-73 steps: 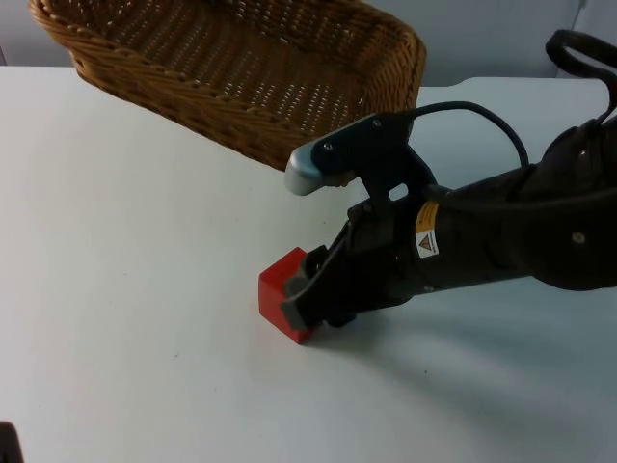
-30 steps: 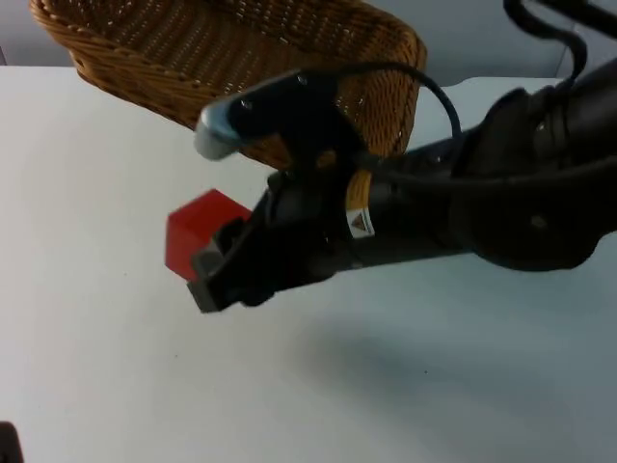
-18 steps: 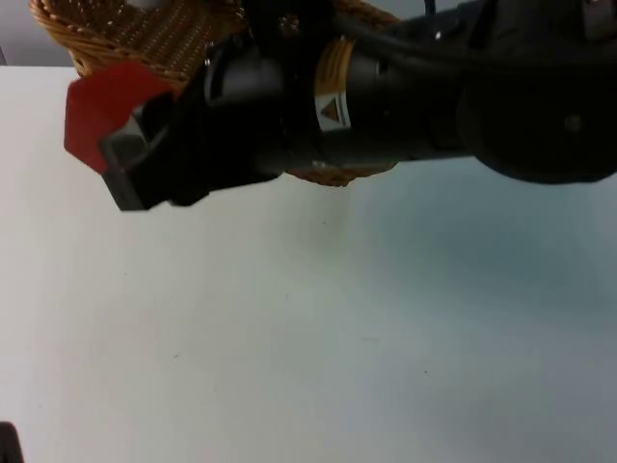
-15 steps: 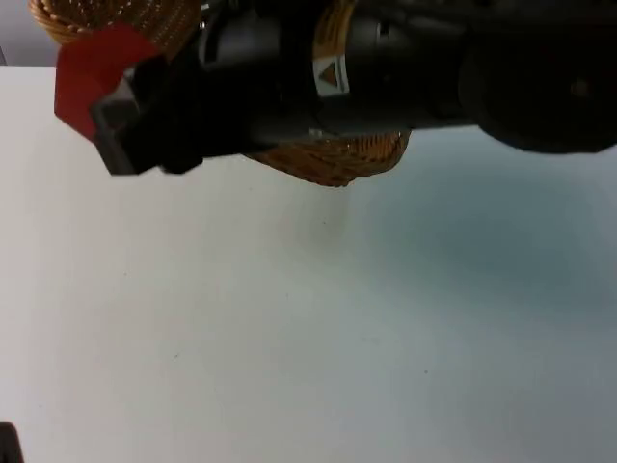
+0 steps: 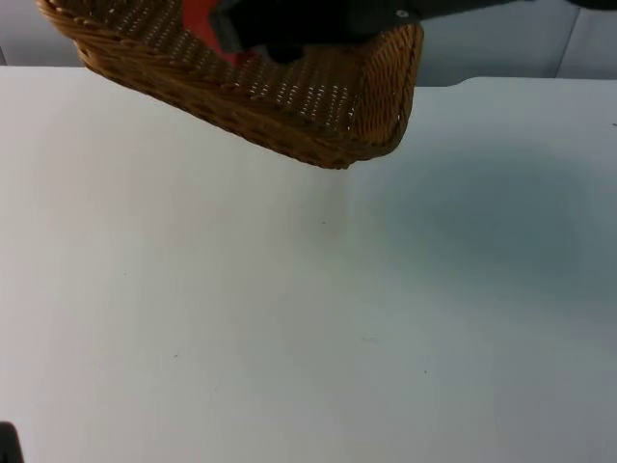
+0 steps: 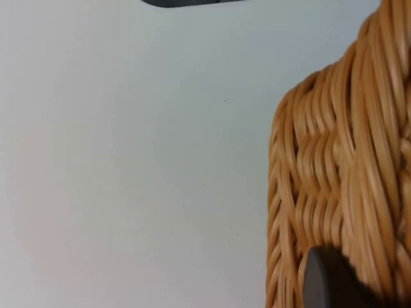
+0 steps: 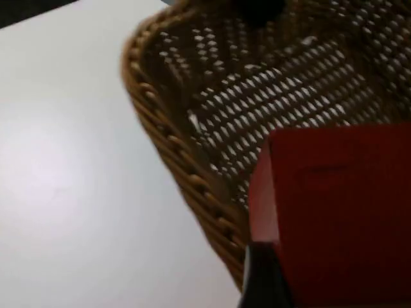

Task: Pick up the basket with the left hand and place the cube into the basket with the right hand.

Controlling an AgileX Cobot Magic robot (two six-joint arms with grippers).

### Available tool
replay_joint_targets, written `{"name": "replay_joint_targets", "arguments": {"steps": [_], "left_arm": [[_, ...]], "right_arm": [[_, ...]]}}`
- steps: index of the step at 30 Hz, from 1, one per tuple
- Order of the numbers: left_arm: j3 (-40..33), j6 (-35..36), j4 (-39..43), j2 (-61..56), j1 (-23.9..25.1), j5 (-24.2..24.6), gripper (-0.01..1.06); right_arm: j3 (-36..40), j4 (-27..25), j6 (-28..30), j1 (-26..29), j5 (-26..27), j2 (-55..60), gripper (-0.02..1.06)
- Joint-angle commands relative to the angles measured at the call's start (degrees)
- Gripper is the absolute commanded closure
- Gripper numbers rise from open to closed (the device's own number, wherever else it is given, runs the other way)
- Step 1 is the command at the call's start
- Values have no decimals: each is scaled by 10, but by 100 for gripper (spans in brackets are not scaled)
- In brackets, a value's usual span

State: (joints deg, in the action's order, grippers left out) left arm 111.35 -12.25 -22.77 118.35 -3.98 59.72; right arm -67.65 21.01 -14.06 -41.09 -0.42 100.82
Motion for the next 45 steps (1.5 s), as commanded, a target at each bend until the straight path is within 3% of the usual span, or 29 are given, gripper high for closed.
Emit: {"name": "replay_joint_targets", "arguments": {"steps": [1,7,12,18,34,37,38,39,42,43,45], "left_arm": [[6,2,-20,-10,-1,-11,105],[6,2,-20,-10,-1,-11,105],[6,2,-22,-10,-1,-13,105],[6,2,-21,-10,-1,-14,105],[6,2,-21,-10,-1,-15,105],[6,2,-21,-10,-1,-15,105],[6,2,-21,-10,-1,-15,105],[6,2,-21,-10,-1,-15,105],[6,2,-21,-10,-1,-15,105],[6,2,-21,-10,-1,-15,105],[6,2,-21,-10,-1,-15,105]], "right_arm": [[-6,1,6,12,-5,-6,104],[-6,1,6,71,-3,0,104],[-6,1,11,89,4,20,104],[-14,1,10,90,15,56,104],[-93,-3,10,90,-54,125,101],[-93,-3,10,90,-65,137,88],[-93,-3,10,90,-65,137,78],[-93,-3,10,90,-65,137,78],[-93,-2,10,90,-62,137,55],[-93,-2,10,90,-62,137,55],[-93,-2,10,90,-58,137,40]]}}
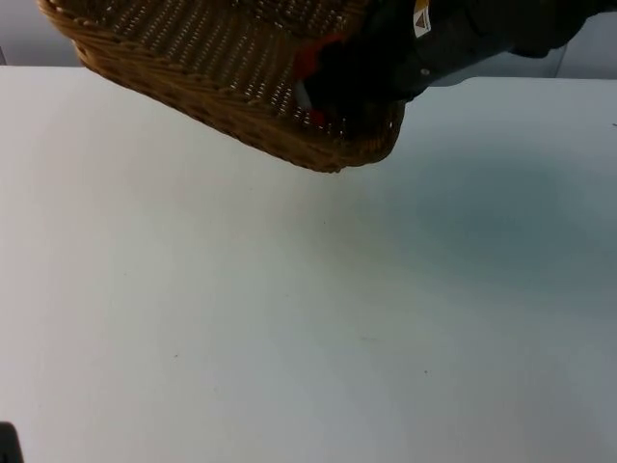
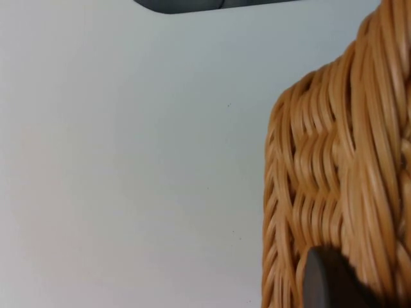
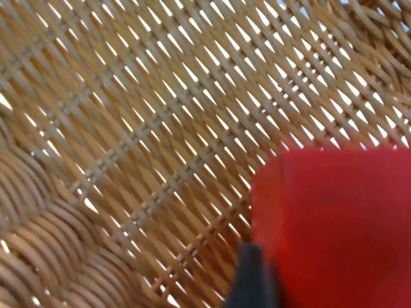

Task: Pick up the basket with the left hand and place the cube into the basket with the right hand.

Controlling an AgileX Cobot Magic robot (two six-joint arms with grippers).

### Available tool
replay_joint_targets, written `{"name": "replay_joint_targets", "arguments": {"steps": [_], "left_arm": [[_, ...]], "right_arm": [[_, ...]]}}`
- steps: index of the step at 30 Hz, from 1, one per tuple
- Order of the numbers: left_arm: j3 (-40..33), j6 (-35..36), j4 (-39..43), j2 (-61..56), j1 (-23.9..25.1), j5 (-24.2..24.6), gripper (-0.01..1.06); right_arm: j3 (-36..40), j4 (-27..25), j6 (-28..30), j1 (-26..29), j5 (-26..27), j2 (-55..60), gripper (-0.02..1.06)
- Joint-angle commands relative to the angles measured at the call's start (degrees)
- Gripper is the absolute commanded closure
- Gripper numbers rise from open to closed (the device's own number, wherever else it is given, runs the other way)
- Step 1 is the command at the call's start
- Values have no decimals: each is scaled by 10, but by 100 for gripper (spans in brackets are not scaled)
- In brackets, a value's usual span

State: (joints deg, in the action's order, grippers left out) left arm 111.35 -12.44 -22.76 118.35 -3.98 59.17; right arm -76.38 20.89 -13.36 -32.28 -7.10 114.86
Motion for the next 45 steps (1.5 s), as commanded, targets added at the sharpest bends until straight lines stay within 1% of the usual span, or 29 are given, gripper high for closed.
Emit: {"name": "replay_joint_targets", "arguments": {"steps": [1,2,3,5,7,9,11,12,13,16,17,20,22,23,24,26,29,30,31,32,34,35,38,39,40,42,43,45], "left_arm": [[6,4,-21,-10,-1,-9,105],[6,4,-21,-10,-1,-9,105],[6,4,-21,-10,-1,-9,105],[6,4,-21,-10,-1,-9,105],[6,4,-21,-10,-1,-9,105],[6,4,-21,-10,-1,-9,105],[6,4,-21,-10,-1,-9,105],[6,4,-21,-10,-1,-9,105],[6,4,-21,-10,-1,-9,105],[6,4,-21,-10,-1,-9,105],[6,4,-21,-10,-1,-9,105],[6,4,-21,-10,-1,-9,105],[6,4,-21,-10,-1,-9,105],[6,4,-21,-10,-1,-9,105],[6,4,-21,-10,-1,-9,105],[6,4,-21,-10,-1,-9,105],[6,4,-21,-10,-1,-9,105],[6,4,-21,-10,-1,-9,105],[6,4,-21,-10,-1,-9,105],[6,4,-21,-10,-1,-9,105],[6,4,-21,-10,-1,-9,105],[6,4,-21,-10,-1,-9,105],[6,4,-21,-10,-1,-9,105],[6,4,-21,-10,-1,-9,105],[6,4,-21,-10,-1,-9,105],[6,4,-21,-10,-1,-9,105],[6,4,-21,-10,-1,-11,105],[6,4,-21,-10,-1,-11,105]], "right_arm": [[-5,-1,3,2,12,-4,34],[-5,0,3,2,17,-4,25],[-5,0,3,2,17,-4,25],[-6,0,3,2,21,-4,18],[-16,0,4,2,19,-4,14],[-23,0,4,2,17,-4,14],[-39,2,9,2,3,-6,14],[-47,3,20,2,-7,-8,14],[-47,3,20,2,-7,-8,14],[-73,4,57,6,-56,-22,14],[-78,4,61,12,-67,-29,14],[-79,1,61,25,-70,-48,14],[-78,-2,53,43,-78,-74,18],[-78,-2,40,62,-93,-91,29],[-78,-2,40,62,-93,-91,29],[-78,-2,20,90,-111,-119,50],[-68,-1,-2,135,-126,-160,88],[-68,-1,-2,135,-126,-160,88],[-58,0,-4,152,-126,-176,99],[-49,0,-5,170,-126,-189,104],[-21,2,-6,208,-126,-219,104],[-21,2,-6,208,-126,-219,104],[7,3,-6,282,-128,-248,104],[7,3,-6,307,-135,-253,104],[7,3,-6,307,-135,-253,104],[7,0,-6,356,-150,-258,104],[7,0,-6,371,-153,-259,104],[7,0,-6,387,-154,-259,104]]}}
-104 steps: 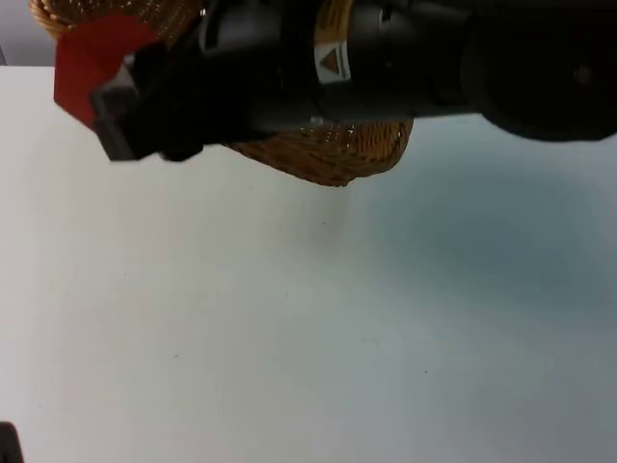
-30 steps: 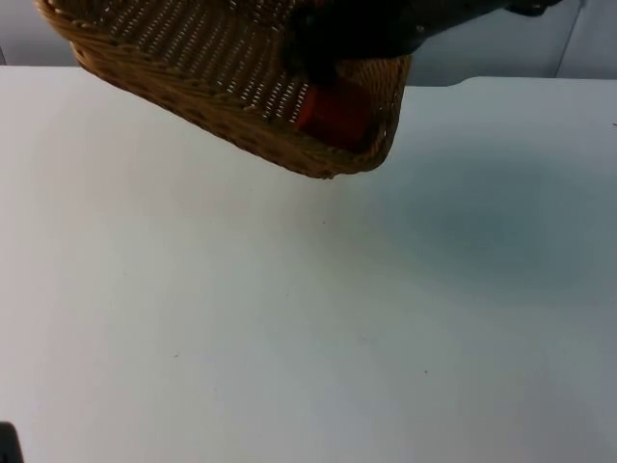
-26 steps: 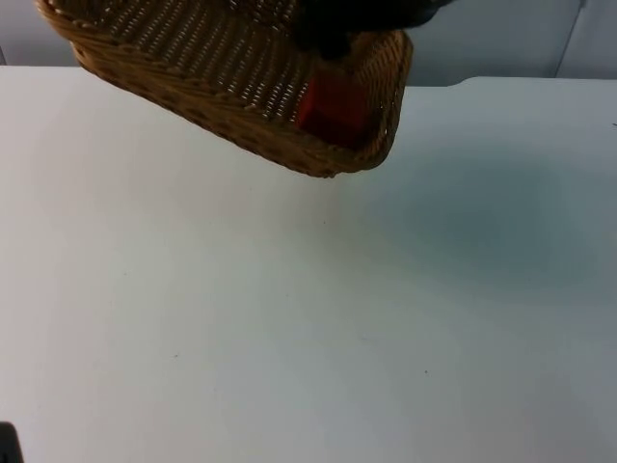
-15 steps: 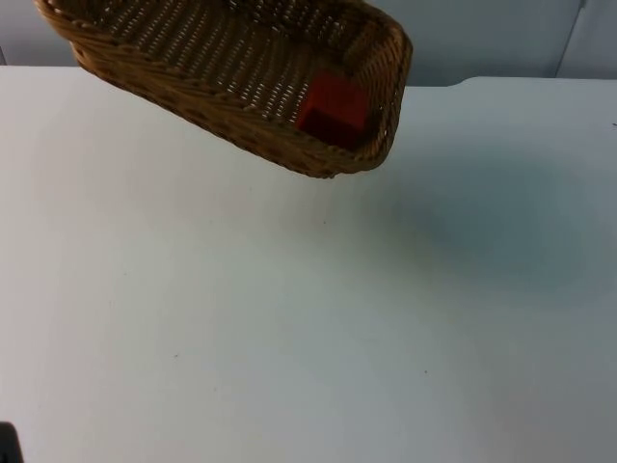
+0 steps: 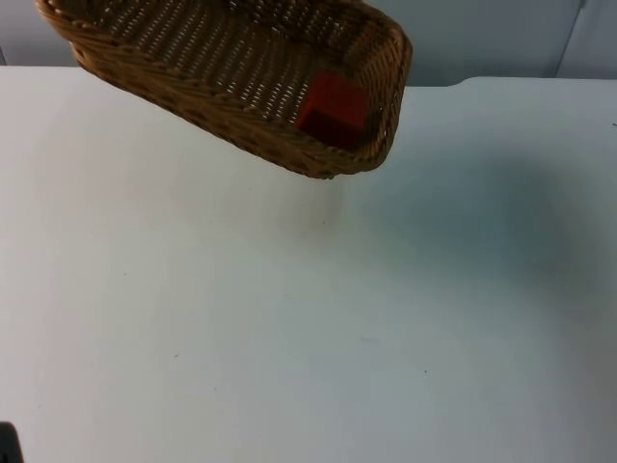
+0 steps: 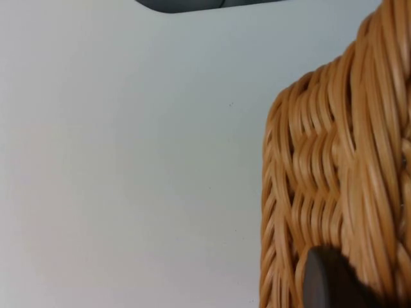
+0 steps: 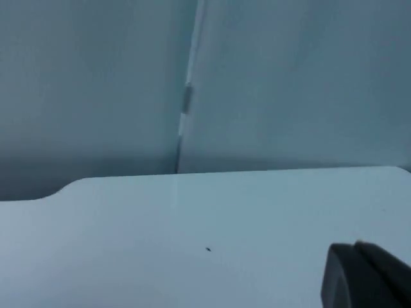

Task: Pick up the basket with the left hand and place the cube into the basket with the right hand.

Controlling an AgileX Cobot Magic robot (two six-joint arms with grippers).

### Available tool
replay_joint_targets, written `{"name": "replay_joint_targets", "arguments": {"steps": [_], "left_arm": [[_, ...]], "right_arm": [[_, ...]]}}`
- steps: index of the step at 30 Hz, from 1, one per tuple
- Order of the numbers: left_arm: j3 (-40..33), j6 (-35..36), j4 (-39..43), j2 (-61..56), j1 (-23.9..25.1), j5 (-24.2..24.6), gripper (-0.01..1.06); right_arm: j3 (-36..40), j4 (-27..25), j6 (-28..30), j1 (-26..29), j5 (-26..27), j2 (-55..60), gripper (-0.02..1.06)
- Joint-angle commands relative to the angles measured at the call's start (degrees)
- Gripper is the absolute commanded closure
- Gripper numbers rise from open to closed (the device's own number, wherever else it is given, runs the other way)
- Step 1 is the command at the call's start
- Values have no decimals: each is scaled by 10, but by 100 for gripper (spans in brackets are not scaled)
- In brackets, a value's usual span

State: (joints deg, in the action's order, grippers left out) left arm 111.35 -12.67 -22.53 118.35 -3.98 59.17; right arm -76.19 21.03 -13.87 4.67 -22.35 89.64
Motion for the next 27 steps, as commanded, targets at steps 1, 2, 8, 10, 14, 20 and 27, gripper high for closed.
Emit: {"name": "replay_joint_targets", "arguments": {"steps": [1,2,8,10,14,20,27], "left_arm": [[6,6,-23,-10,-1,-11,105],[6,6,-23,-10,-1,-11,105],[6,6,-23,-10,-1,-11,105],[6,6,-23,-10,-1,-11,105],[6,6,-23,-10,-1,-11,105],[6,6,-23,-10,-1,-11,105],[6,6,-27,-10,-1,-8,105]], "right_arm": [[5,-1,-1,17,-1,-7,104],[5,-1,-1,22,-1,-8,104],[5,1,-1,22,3,-8,104],[5,1,-1,22,3,-8,104],[5,1,-1,22,3,-8,104],[5,1,-1,22,1,-8,104],[5,1,-1,22,-1,-8,104]]}}
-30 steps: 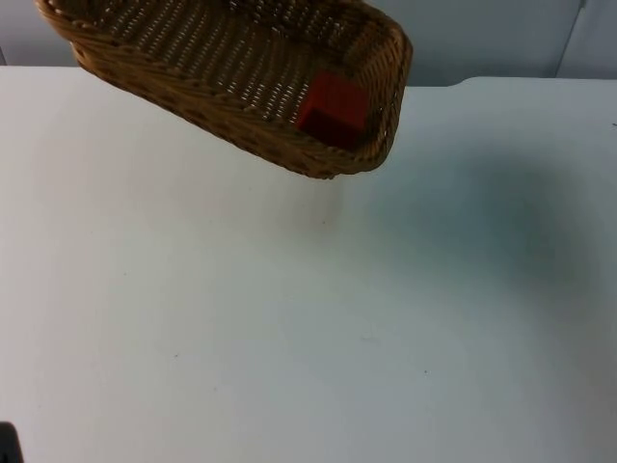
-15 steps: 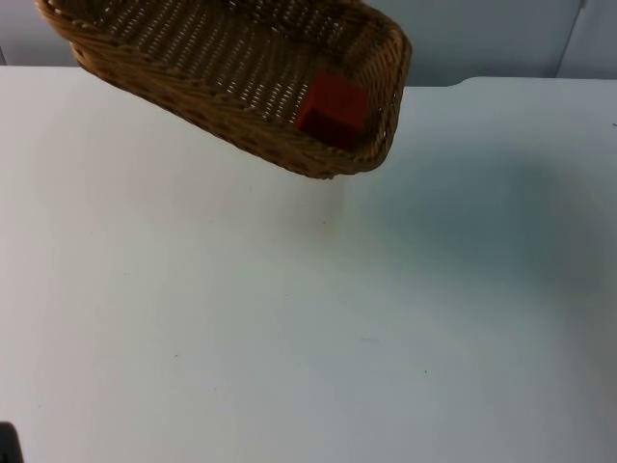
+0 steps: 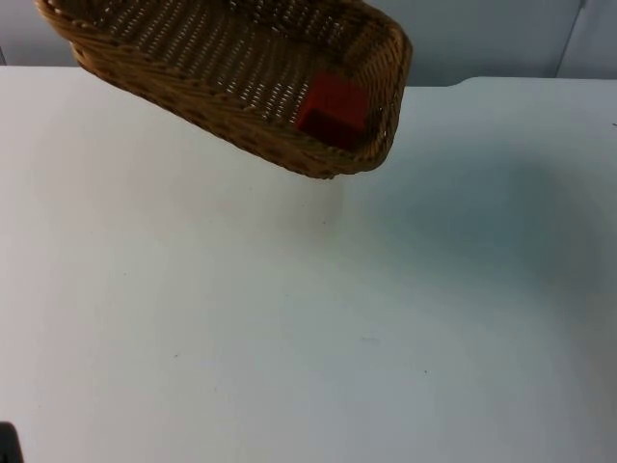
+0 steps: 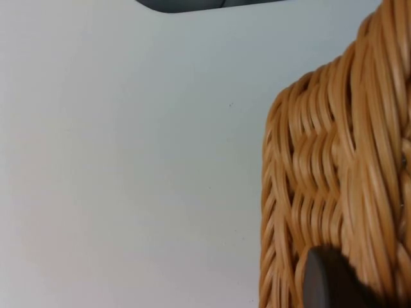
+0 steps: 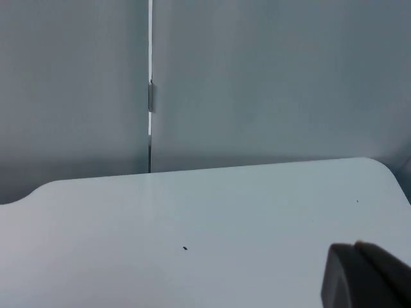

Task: Pick up the basket with the left hand and place the cube into the basket with the right hand.

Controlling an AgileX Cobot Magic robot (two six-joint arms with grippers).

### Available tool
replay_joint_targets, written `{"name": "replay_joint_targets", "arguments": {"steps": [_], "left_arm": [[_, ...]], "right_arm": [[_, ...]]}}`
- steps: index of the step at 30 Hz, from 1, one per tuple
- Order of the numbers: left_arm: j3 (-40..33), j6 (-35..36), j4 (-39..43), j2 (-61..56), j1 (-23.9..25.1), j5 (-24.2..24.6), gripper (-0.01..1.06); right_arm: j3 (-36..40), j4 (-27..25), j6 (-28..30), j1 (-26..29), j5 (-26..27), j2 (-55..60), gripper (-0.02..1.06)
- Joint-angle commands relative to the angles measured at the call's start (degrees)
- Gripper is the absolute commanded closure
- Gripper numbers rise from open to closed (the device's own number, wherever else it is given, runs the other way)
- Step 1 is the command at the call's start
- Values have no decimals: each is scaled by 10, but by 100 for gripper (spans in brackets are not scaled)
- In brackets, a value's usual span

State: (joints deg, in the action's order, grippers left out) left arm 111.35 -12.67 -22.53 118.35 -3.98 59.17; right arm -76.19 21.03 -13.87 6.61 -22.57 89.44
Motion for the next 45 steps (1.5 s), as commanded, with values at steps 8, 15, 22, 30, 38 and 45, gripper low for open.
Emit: {"name": "replay_joint_targets", "arguments": {"steps": [8,15,22,30,38,45], "left_arm": [[6,-11,-108,23,-3,17,105],[6,-24,-151,71,-5,43,105],[6,-34,-142,119,-5,67,105],[6,-35,-160,165,-5,108,105],[6,-49,-162,177,-10,108,105],[6,-50,-160,177,-31,108,105]], "right_arm": [[5,1,-1,2,1,-6,104],[5,1,-1,2,1,-6,104],[5,1,-1,2,1,-6,104],[5,1,-1,2,6,-6,104],[5,1,-1,2,10,-6,104],[5,1,-1,2,10,-6,104]]}}
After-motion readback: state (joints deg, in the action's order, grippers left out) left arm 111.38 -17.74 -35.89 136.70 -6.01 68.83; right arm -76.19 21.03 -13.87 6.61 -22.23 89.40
